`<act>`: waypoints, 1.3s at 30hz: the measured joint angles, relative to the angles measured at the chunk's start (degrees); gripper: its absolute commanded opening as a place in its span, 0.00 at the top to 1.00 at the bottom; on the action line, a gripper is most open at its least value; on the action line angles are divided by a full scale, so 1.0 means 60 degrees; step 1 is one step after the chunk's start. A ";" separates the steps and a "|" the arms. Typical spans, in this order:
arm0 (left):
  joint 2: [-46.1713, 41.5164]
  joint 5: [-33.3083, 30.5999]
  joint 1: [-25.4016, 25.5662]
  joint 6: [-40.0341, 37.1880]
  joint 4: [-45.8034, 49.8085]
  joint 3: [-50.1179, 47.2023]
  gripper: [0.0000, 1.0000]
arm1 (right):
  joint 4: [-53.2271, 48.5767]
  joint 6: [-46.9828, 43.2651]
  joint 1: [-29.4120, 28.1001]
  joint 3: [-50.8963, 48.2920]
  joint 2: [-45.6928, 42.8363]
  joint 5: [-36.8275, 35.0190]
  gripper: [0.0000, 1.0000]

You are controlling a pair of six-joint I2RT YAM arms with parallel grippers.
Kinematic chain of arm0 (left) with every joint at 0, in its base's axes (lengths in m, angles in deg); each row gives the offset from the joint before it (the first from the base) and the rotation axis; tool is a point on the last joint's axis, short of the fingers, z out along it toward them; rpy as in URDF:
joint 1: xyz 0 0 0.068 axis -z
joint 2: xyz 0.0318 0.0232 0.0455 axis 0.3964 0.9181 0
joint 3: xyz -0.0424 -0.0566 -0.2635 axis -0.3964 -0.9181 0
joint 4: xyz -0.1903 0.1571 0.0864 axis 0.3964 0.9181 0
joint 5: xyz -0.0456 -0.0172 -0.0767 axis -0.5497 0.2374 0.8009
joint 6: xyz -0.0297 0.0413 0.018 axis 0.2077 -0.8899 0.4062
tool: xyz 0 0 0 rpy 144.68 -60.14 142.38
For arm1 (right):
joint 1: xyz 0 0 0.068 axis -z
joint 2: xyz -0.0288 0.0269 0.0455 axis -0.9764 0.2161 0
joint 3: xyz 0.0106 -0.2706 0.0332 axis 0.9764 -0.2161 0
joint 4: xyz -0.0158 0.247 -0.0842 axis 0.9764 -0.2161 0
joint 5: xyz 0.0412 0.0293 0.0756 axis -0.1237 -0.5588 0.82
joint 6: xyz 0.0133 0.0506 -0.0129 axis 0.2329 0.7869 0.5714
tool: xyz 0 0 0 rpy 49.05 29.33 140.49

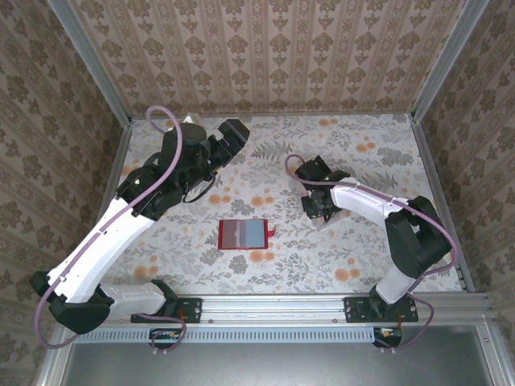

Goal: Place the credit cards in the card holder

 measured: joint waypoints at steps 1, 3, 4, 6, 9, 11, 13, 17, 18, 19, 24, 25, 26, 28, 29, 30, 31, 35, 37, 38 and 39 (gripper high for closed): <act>-0.0007 0.0022 0.0000 0.0000 -0.0011 0.0000 0.00 | 0.0000 0.0007 0.0000 0.0029 0.0000 0.0004 0.83; -0.0007 0.0062 0.0000 -0.0011 -0.0015 0.0000 0.00 | 0.0004 -0.0011 0.0000 0.0084 0.0000 0.0022 0.88; -0.0007 0.0066 0.0000 -0.0033 -0.0011 0.0000 0.00 | 0.0004 -0.0025 0.0000 0.0102 0.0000 0.0025 0.89; -0.0011 0.0069 -0.0011 -0.0044 -0.0022 -0.0007 0.00 | 0.0000 -0.0015 0.0000 0.0138 0.0000 0.0066 0.91; -0.0058 0.0095 -0.0066 -0.0066 -0.0084 -0.0153 0.00 | 0.0004 -0.0015 0.0000 0.0142 0.0000 0.0098 0.86; -0.0073 0.0095 -0.0091 -0.0066 -0.0113 -0.0215 0.00 | 0.0004 -0.0018 0.0000 0.0142 0.0000 0.0135 0.84; -0.0073 0.0102 -0.0127 -0.0069 -0.0160 -0.0251 0.00 | 0.0004 -0.0018 0.0000 0.0146 0.0029 0.0149 0.83; -0.0076 0.0102 -0.0135 -0.0069 -0.0222 -0.0342 0.00 | 0.0004 -0.0015 0.0000 0.0157 0.0127 0.0168 0.87; -0.0091 0.0102 -0.0146 -0.0069 -0.0240 -0.0408 0.00 | 0.0004 -0.0018 0.0004 0.0157 0.0157 0.0168 0.89; -0.0109 0.0113 -0.0160 -0.0069 -0.0251 -0.0495 0.00 | 0.0004 -0.0015 0.0004 0.0157 0.0175 0.0171 0.90; -0.0233 0.0237 -0.0474 -0.0066 -0.0302 -0.1169 0.00 | 0.0000 -0.0138 0.0000 0.0229 0.0193 0.0240 1.00; -0.0270 0.0248 -0.0550 -0.0062 -0.0310 -0.1348 0.00 | 0.0000 -0.0138 0.0000 0.0237 0.0193 0.0244 1.00; -0.0313 0.0273 -0.0641 -0.0062 -0.0313 -0.1588 0.00 | 0.0000 -0.0153 0.0004 0.0248 0.0193 0.0255 1.00; -0.0372 0.0310 -0.0772 -0.0062 -0.0295 -0.1953 0.00 | -0.0004 -0.0157 0.0011 0.0280 0.0193 0.0277 1.00; -0.0397 0.0310 -0.0820 -0.0066 -0.0299 -0.2135 0.00 | -0.0015 -0.0157 0.0018 0.0310 0.0193 0.0288 1.00; -0.0433 0.0310 -0.0863 -0.0066 -0.0295 -0.2342 0.00 | -0.0044 -0.0157 0.0022 0.0357 0.0193 0.0310 1.00; -0.0481 0.0310 -0.0900 -0.0066 -0.0313 -0.2521 0.00 | -0.0062 -0.0157 0.0029 0.0393 0.0175 0.0317 1.00; -0.0769 0.0299 -0.1122 -0.0219 -0.0430 -0.3457 0.00 | -0.0222 -0.0142 0.0036 0.0539 -0.0229 0.0419 1.00; -0.0925 0.0270 -0.1235 -0.0390 -0.0452 -0.3920 0.00 | -0.0266 -0.0069 0.0036 0.0612 -0.0597 0.0517 1.00; -0.1020 0.0233 -0.1319 -0.0572 -0.0554 -0.4204 0.00 | -0.0262 0.0029 0.0036 0.0667 -0.0794 0.0645 1.00; -0.1107 0.0222 -0.1384 -0.0754 -0.0627 -0.4448 0.00 | -0.0248 0.0102 0.0036 0.0710 -0.0947 0.0739 1.00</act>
